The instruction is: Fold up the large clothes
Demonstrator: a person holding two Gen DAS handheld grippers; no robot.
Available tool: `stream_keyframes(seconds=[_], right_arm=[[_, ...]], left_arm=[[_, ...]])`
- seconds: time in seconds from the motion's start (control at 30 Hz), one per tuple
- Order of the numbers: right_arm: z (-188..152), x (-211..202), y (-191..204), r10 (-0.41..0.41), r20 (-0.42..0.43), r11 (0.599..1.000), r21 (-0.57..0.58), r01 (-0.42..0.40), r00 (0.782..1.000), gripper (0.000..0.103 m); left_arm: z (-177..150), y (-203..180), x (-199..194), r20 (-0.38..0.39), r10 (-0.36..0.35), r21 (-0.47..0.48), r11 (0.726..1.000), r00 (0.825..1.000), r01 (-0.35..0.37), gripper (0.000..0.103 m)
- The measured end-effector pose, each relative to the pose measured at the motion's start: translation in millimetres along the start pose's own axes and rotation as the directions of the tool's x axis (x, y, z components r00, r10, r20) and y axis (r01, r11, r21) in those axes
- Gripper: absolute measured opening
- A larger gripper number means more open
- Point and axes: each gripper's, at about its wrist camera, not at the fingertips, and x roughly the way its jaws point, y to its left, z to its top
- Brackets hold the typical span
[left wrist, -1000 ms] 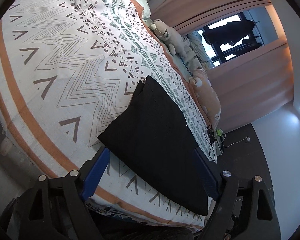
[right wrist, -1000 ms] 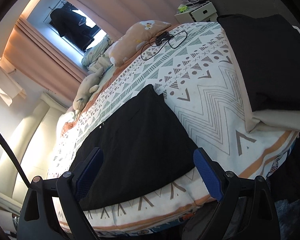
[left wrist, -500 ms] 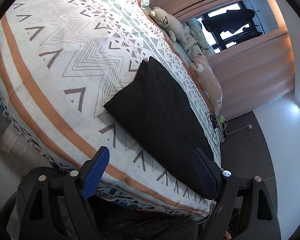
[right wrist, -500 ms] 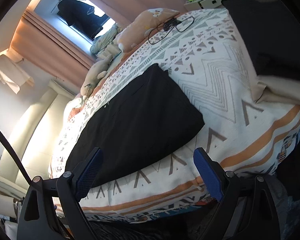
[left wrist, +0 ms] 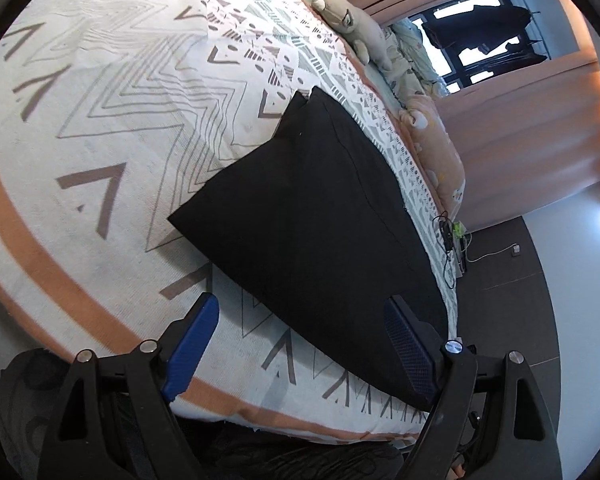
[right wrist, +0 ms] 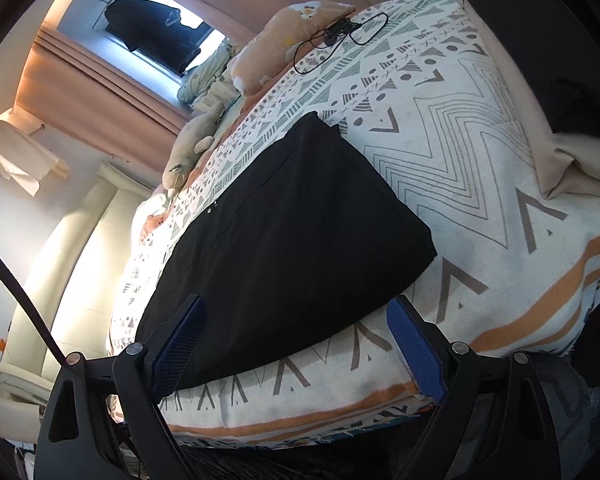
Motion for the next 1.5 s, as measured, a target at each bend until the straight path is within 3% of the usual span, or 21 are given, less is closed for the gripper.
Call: stream_keyframes(seconds=[0.2,0.5,0.63,0.8,1.07,1.13,1.23,1.5], right_arm=[[8,31,-2,-0.018,-0.031,1.000,0.014,0.018,0.999,0.091],[22,57,7,-0.079,-0.035,0.997,-0.007,0.079,0.996,0.091],[26,54,4,-0.104,-0.024,0.995,-0.007,0.104,0.994,0.091],[30,41,-12,-0.154,-0.010,0.988,0.022,0.154,0.988,0.078],[33,-3,-10,-0.161,0.054,0.986,-0.023,0.162,0.985,0.076],[34,-13,0,-0.144,0.075,0.987,-0.055,0.149,0.987,0.076],[33,-19,18,-0.111,0.089,0.987,-0.108,0.120,0.990,0.076],[7,6,79,0.000,-0.016,0.966,-0.257,-0.004,1.000,0.076]], left_arm=[[6,-8,23,0.008,0.119,0.035,0.992,0.993,-0.119,0.086],[22,-5,38,0.040,0.216,0.009,0.976,0.976,-0.217,0.085],[32,-2,37,0.078,0.271,-0.011,0.962,0.959,-0.271,0.075],[39,4,27,0.165,0.366,-0.050,0.931,0.916,-0.363,0.053],[39,15,-1,0.169,0.214,-0.108,0.974,0.962,-0.198,0.053],[36,17,-15,0.203,0.163,-0.115,0.983,0.966,-0.142,0.053],[34,19,-21,0.187,0.137,-0.123,0.986,0.973,-0.115,0.053],[21,34,-16,0.100,0.044,-0.161,0.987,0.994,-0.027,0.053]])
